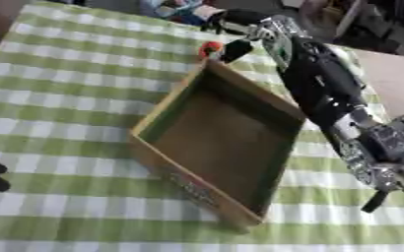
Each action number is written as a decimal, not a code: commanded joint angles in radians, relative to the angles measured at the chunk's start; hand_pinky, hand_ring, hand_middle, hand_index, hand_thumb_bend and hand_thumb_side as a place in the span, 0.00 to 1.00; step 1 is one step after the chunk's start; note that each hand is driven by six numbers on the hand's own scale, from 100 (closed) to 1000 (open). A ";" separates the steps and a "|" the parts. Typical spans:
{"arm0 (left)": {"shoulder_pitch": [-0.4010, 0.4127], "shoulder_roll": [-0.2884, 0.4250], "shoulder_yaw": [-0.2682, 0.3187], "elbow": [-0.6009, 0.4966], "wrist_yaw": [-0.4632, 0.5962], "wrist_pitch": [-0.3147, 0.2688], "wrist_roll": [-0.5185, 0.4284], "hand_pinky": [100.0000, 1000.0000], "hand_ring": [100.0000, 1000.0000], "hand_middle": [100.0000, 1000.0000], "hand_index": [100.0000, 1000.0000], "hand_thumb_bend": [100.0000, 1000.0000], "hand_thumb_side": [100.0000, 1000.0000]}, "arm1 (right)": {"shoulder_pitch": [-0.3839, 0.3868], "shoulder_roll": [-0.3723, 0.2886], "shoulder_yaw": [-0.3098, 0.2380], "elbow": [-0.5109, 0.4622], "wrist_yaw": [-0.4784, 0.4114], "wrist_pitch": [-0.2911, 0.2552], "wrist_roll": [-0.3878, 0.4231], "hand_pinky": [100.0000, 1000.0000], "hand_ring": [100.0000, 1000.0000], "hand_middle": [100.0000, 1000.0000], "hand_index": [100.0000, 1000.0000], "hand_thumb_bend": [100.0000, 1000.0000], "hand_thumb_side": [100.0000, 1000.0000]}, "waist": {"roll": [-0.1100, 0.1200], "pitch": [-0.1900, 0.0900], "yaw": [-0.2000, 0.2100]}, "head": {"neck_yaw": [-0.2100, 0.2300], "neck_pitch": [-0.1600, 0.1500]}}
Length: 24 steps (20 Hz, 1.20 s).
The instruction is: Pick up objects on the table and place them in the box.
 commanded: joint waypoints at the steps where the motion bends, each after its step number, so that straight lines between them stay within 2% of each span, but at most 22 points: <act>1: -0.013 0.002 0.001 -0.013 -0.004 -0.003 -0.004 0.63 0.56 0.59 0.87 0.07 1.00 | -0.016 -0.021 -0.002 -0.013 0.026 -0.007 0.000 0.78 0.80 0.90 0.92 0.08 0.63 | 0.008 -0.014 -0.002 | -0.004 -0.011; 7: -0.014 0.002 0.001 -0.014 -0.003 -0.003 -0.005 0.63 0.56 0.59 0.87 0.07 1.00 | -0.012 -0.016 -0.002 -0.005 0.052 -0.008 0.008 0.78 0.80 0.89 0.91 0.12 0.65 | 0.010 -0.012 0.001 | -0.005 -0.013; 11: -0.015 0.001 0.001 -0.014 -0.004 -0.004 -0.006 0.63 0.56 0.59 0.87 0.07 1.00 | -0.009 -0.016 -0.006 0.001 0.068 0.004 -0.003 0.77 0.79 0.89 0.90 0.11 0.58 | 0.009 -0.010 0.003 | -0.005 -0.015; 12: -0.015 0.001 0.001 -0.014 -0.005 -0.004 -0.006 0.63 0.56 0.59 0.87 0.07 1.00 | -0.007 -0.017 -0.010 0.004 0.070 0.012 -0.011 0.77 0.78 0.88 0.90 0.11 0.52 | 0.009 -0.010 0.003 | -0.005 -0.016; 16: -0.015 0.001 0.001 -0.014 -0.008 -0.005 -0.006 0.63 0.56 0.59 0.87 0.07 1.00 | -0.004 -0.022 -0.023 0.018 0.079 0.054 -0.068 0.76 0.77 0.88 0.90 0.11 0.42 | 0.009 -0.006 0.005 | -0.005 -0.017; 17: -0.015 0.001 0.001 -0.014 -0.009 -0.005 -0.006 0.63 0.56 0.59 0.87 0.06 1.00 | -0.004 -0.024 -0.024 0.020 0.084 0.064 -0.084 0.76 0.77 0.88 0.90 0.06 0.38 | 0.008 -0.005 0.005 | -0.005 -0.017; 18: -0.015 0.001 0.001 -0.013 -0.010 -0.005 -0.006 0.63 0.56 0.59 0.87 0.07 1.00 | -0.004 -0.026 -0.025 0.024 0.088 0.073 -0.099 0.76 0.77 0.88 0.90 0.11 0.40 | 0.008 -0.004 0.005 | -0.005 -0.017; 22: -0.015 0.001 0.001 -0.013 -0.014 -0.006 -0.007 0.63 0.56 0.59 0.87 0.07 1.00 | -0.005 -0.031 -0.027 0.037 0.103 0.097 -0.143 0.75 0.75 0.84 0.86 0.10 0.32 | 0.007 -0.002 0.005 | -0.006 -0.016; 24: -0.015 0.000 0.001 -0.013 -0.015 -0.006 -0.007 0.63 0.56 0.59 0.87 0.07 1.00 | -0.004 -0.031 -0.027 0.042 0.109 0.100 -0.155 0.75 0.75 0.84 0.85 0.09 0.32 | 0.007 -0.001 0.005 | -0.006 -0.017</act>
